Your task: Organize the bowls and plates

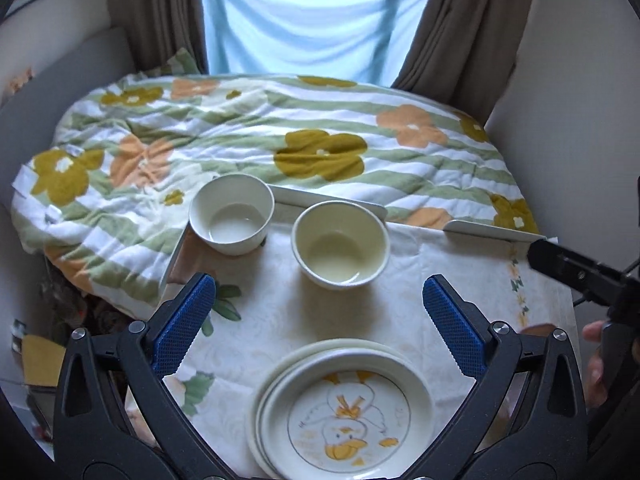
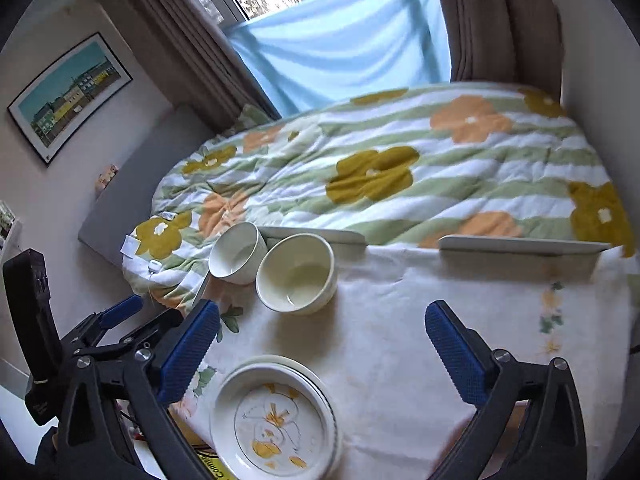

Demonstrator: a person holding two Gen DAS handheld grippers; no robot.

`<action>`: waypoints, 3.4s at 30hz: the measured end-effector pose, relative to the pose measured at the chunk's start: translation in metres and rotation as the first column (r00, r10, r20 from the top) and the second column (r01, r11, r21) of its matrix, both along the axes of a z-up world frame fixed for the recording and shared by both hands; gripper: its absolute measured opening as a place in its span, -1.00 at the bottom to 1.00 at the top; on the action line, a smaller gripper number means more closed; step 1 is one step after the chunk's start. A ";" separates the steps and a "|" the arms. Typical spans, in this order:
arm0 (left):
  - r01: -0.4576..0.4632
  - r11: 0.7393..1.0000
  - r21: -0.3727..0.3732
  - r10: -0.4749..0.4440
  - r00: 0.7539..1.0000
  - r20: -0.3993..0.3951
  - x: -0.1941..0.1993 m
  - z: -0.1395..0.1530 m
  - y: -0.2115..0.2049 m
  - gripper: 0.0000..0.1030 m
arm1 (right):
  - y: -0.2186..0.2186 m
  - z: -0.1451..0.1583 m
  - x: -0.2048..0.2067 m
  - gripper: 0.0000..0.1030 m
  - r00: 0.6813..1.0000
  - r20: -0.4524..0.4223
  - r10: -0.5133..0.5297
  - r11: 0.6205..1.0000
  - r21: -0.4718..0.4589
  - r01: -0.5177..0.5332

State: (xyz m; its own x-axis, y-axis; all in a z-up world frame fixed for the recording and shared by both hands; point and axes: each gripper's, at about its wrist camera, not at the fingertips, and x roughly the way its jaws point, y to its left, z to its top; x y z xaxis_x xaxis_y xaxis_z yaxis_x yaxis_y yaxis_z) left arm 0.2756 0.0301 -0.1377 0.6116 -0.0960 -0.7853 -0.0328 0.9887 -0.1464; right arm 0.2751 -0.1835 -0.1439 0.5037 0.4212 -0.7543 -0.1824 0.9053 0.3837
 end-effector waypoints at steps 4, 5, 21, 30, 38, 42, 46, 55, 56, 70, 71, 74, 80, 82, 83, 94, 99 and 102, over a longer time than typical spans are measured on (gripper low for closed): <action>0.021 0.998 -0.056 -0.024 0.998 -0.066 0.039 -0.033 0.024 1.00 | 0.025 -0.038 0.034 0.99 0.995 -0.097 -0.019 1.000 -0.009 0.018; 0.031 0.997 -0.069 -0.037 0.996 -0.085 0.050 -0.044 0.028 0.99 | 0.031 -0.048 0.042 0.94 0.993 -0.120 -0.023 1.000 -0.014 0.021; 0.201 0.962 -0.183 -0.245 0.932 -0.268 0.137 -0.160 0.022 -0.51 | 0.058 -0.148 0.097 -0.41 0.939 -0.317 -0.131 0.991 -0.009 0.135; 0.213 0.965 -0.152 -0.246 0.935 -0.255 0.138 -0.155 0.020 -0.64 | 0.063 -0.149 0.098 -0.68 0.943 -0.304 -0.135 0.990 0.002 0.143; 0.211 0.969 -0.129 -0.237 0.942 -0.238 0.128 -0.137 0.015 -0.64 | 0.060 -0.135 0.090 -0.68 0.949 -0.286 -0.134 0.990 0.013 0.143; 0.223 0.967 -0.125 -0.246 0.944 -0.219 0.115 -0.116 0.005 -0.64 | 0.053 -0.120 0.078 -0.68 0.952 -0.273 -0.141 0.989 0.005 0.148; 0.243 0.963 -0.117 -0.261 0.947 -0.185 0.095 -0.089 -0.015 -0.64 | 0.035 -0.094 0.056 -0.69 0.958 -0.240 -0.158 0.985 0.024 0.169; 0.286 0.955 -0.081 -0.294 0.948 -0.121 0.026 -0.038 -0.091 -0.63 | -0.035 -0.040 -0.019 -0.69 0.970 -0.160 -0.184 0.981 0.040 0.192; 0.285 0.955 -0.085 -0.294 0.949 -0.114 0.016 -0.034 -0.102 -0.63 | -0.046 -0.036 -0.029 -0.69 0.970 -0.156 -0.185 0.980 0.043 0.193; 0.358 0.928 -0.098 -0.369 0.919 -0.136 -0.069 -0.033 -0.236 -0.63 | -0.165 -0.023 -0.128 -0.69 0.957 -0.164 -0.237 0.969 0.023 0.244; 0.368 0.925 -0.094 -0.378 0.914 -0.149 -0.071 -0.037 -0.243 -0.63 | -0.169 -0.027 -0.133 -0.68 0.953 -0.175 -0.246 0.967 0.020 0.253; 0.403 0.912 -0.081 -0.411 0.889 -0.203 -0.072 -0.054 -0.263 -0.63 | -0.179 -0.040 -0.141 -0.69 0.941 -0.210 -0.264 0.963 0.004 0.271; 0.489 0.872 -0.021 -0.474 0.834 -0.282 -0.070 -0.087 -0.290 -0.63 | -0.193 -0.078 -0.146 -0.69 0.904 -0.298 -0.307 0.947 -0.007 0.320; 0.504 0.864 -0.018 -0.485 0.821 -0.300 -0.067 -0.097 -0.292 -0.63 | -0.194 -0.086 -0.145 -0.69 0.896 -0.315 -0.314 0.945 -0.017 0.325; 0.512 0.859 -0.014 -0.491 0.815 -0.308 -0.065 -0.100 -0.293 -0.63 | -0.194 -0.090 -0.144 -0.69 0.891 -0.324 -0.319 0.943 -0.020 0.331; 0.606 0.788 0.105 -0.546 0.768 -0.335 -0.057 -0.120 -0.308 -0.63 | -0.190 -0.108 -0.141 -0.69 0.859 -0.361 -0.364 0.928 -0.067 0.365; 0.622 0.772 0.130 -0.553 0.758 -0.347 -0.056 -0.126 -0.311 -0.63 | -0.187 -0.112 -0.141 -0.69 0.846 -0.373 -0.382 0.921 -0.081 0.380; 0.627 0.765 0.147 -0.553 0.757 -0.349 -0.056 -0.129 -0.313 -0.63 | -0.185 -0.114 -0.139 -0.69 0.841 -0.372 -0.392 0.918 -0.095 0.386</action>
